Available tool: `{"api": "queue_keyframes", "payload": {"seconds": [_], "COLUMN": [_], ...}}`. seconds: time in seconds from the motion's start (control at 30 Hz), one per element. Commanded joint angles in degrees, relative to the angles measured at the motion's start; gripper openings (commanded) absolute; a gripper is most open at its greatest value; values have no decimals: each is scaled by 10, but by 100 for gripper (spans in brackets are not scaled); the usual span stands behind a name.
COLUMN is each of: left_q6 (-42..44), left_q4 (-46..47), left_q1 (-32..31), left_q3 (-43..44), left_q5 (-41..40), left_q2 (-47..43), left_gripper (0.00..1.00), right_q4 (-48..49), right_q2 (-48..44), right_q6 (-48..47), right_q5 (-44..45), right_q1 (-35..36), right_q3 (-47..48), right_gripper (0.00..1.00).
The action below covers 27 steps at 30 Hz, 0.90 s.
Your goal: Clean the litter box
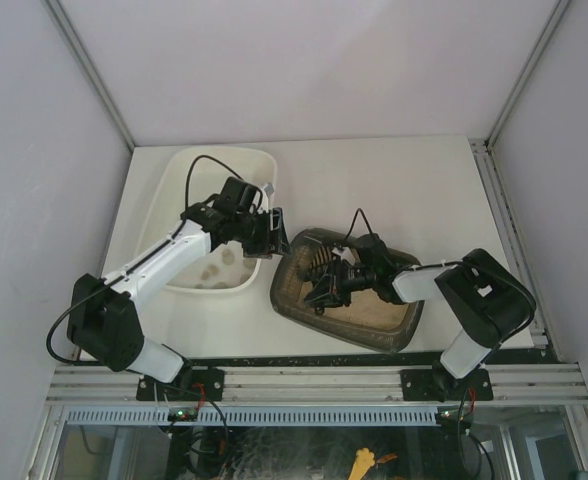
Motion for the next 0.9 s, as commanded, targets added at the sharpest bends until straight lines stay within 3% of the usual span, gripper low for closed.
{"api": "queue_keyframes", "payload": {"seconds": [0.0, 0.2, 0.37, 0.87], "left_q6": [3, 4, 4, 13], "left_q4": [19, 19, 20, 17], "left_q1": [4, 4, 4, 4], "left_q3": [-13, -11, -12, -2], "left_q5": [14, 12, 13, 12], "left_q2": [-17, -19, -20, -23], "left_gripper": [64, 64, 64, 63], "right_q4": [-18, -208, -306, -444], "right_q2": [-36, -84, -101, -145], "right_q6": [-68, -160, -212, -275], "right_q5": [-2, 13, 9, 28], "right_q1": [0, -14, -31, -43], "right_q3": [-4, 11, 13, 13], "right_gripper": [0, 0, 0, 0]}}
